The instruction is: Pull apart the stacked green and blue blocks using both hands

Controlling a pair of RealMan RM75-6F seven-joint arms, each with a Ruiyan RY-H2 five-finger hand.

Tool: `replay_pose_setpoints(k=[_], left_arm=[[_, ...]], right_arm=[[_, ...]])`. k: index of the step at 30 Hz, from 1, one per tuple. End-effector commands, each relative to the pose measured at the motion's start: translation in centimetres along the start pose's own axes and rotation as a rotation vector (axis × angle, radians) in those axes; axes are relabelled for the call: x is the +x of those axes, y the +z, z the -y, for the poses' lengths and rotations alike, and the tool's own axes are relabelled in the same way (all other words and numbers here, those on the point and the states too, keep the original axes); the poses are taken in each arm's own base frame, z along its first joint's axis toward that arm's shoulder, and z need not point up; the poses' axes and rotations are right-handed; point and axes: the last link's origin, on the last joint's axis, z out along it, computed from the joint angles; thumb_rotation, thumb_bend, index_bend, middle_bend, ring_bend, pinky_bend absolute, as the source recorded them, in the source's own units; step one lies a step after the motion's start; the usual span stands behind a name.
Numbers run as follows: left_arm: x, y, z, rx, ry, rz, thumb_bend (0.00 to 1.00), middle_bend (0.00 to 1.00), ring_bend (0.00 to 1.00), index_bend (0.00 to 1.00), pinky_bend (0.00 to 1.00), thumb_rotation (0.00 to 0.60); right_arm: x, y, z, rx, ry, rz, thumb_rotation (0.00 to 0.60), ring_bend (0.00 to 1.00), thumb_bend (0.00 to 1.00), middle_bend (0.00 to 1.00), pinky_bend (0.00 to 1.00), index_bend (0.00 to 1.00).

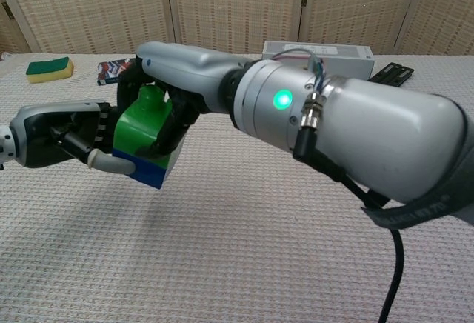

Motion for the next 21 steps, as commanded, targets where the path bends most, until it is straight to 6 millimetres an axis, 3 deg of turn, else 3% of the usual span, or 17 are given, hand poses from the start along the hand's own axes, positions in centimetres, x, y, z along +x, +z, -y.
replay_pose_setpoints(k=[1,5,8,21], left_arm=[[0.04,-0.05,-0.03,0.002,0.001,-0.005,0.34,0.70,0.40,0.83,0.36,0.600],[0.09,-0.08,-0.04,0.002,-0.004,-0.015,0.34,0.72,0.44,0.83,0.51,0.600],[0.08,-0.05,-0.01,0.003,-0.007,-0.017,0.34,0.75,0.47,0.83,0.56,0.600],[0.18,0.12,0.26,0.006,-0.019,-0.020,0.34,0.78,0.49,0.84,0.60,0.600]], right_arm=[[0.03,0.01,0.00,-0.001,0.000,-0.002,0.600,0.78,0.35,0.68,0.85,0.87],[0.06,-0.03,-0.07,-0.003,-0.001,-0.002,0.600,0.78,0.35,0.68,0.85,0.87],[0.09,-0.02,-0.20,-0.007,0.001,-0.002,0.600,0.78,0.35,0.68,0.85,0.87],[0.30,-0.13,-0.28,-0.007,0.021,-0.009,0.600,0.78,0.35,0.68,0.86,0.87]])
